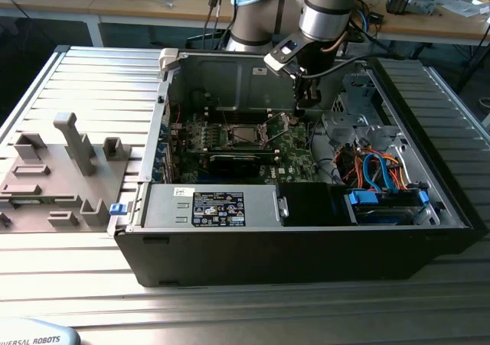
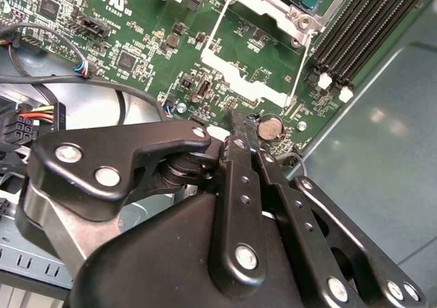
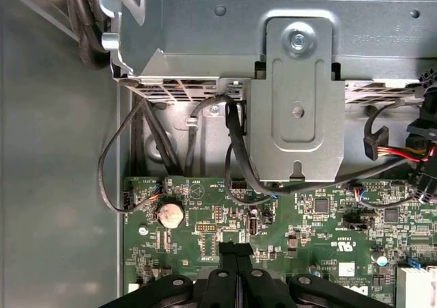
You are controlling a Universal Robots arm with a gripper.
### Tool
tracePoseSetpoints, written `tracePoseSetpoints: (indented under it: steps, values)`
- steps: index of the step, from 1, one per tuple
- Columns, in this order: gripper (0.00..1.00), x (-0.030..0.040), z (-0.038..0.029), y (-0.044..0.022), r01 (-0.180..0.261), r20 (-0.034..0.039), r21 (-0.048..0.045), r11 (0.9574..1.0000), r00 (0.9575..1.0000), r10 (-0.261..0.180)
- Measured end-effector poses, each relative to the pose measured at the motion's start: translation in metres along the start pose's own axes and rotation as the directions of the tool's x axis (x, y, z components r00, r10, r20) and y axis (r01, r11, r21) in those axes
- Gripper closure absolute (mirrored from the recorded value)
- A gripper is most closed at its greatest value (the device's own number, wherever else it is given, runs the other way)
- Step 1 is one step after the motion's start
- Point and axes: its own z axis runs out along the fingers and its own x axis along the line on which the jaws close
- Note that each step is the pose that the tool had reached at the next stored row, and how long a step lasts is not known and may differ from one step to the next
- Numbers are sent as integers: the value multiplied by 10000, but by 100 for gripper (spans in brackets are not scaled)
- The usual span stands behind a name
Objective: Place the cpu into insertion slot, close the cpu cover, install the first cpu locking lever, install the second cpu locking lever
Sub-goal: 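Close the cpu cover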
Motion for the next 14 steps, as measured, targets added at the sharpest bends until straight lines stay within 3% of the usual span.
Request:
tracePoseSetpoints:
  steps: [9, 14]
  values:
    - [89, 1, 38, 3, -1, -1, 0, 10000, 10000, 1]
    - [89, 1, 93, 4, -1, -1, 0, 10000, 10000, 1]
